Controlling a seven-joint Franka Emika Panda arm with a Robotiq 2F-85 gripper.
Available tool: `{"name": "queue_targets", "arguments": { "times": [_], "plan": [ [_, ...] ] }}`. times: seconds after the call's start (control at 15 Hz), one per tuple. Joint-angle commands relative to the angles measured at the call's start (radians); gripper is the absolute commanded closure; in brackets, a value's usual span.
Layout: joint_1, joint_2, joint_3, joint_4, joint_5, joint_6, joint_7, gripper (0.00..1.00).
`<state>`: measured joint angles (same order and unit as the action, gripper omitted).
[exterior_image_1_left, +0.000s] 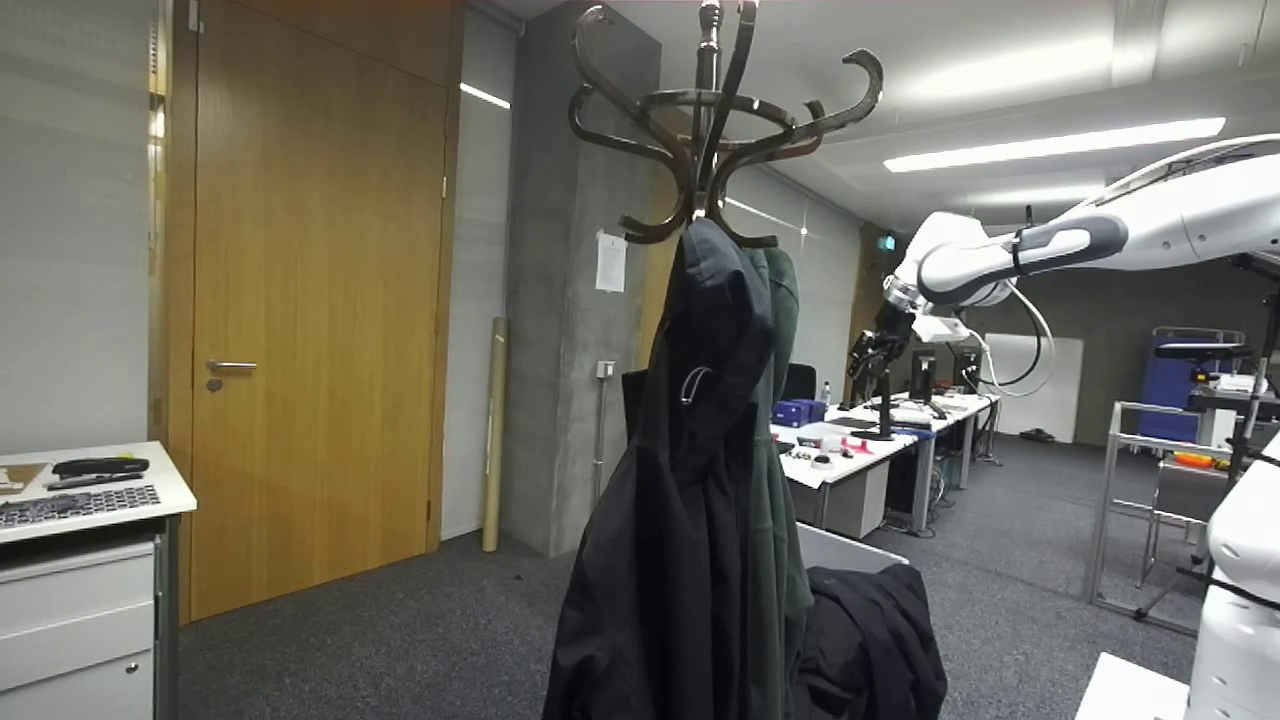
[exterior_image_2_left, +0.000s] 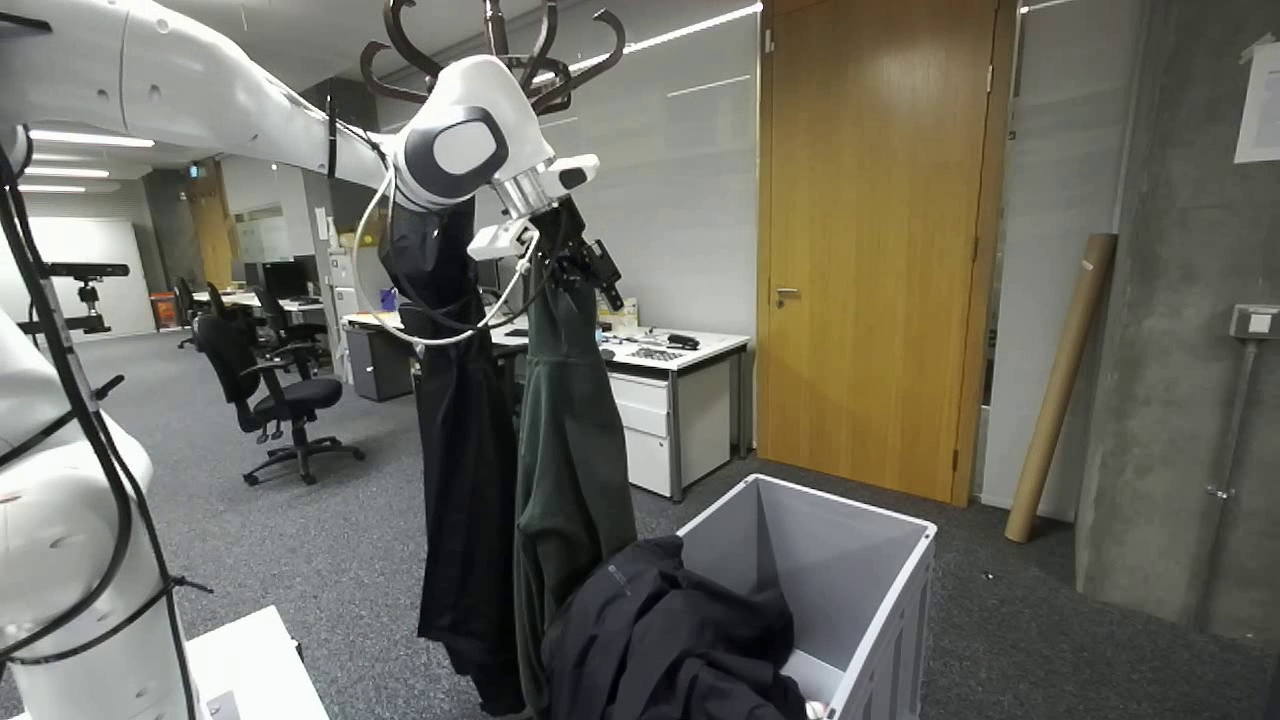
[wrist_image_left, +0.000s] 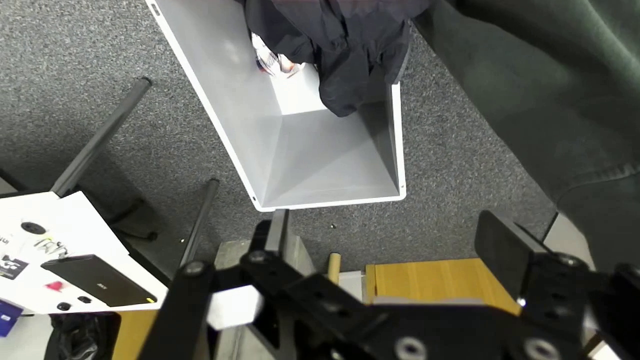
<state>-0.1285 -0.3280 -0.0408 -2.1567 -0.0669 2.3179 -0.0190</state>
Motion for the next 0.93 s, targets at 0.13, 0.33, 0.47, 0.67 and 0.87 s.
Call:
{"name": "queue_targets", "arguments": {
  "times": [0.13, 0.33, 0.47, 0.67, 0.87],
  "plan": [
    [0.011, 0.01, -0.007, -0.006, -0.003, 0.042, 0.065, 0.0],
    [0.011, 0.011, -0.007, -0.006, -0.003, 0.042, 0.067, 0.0],
    [0.011, 0.011, -0.007, -0.006, -0.003, 0.042, 0.067, 0.0],
    [0.011, 0.011, -0.007, -0.006, -0.003, 0.042, 0.067, 0.0],
    [0.011, 0.011, -0.007, -0.006, -0.003, 0.042, 0.067, 0.0]
  ]
}}
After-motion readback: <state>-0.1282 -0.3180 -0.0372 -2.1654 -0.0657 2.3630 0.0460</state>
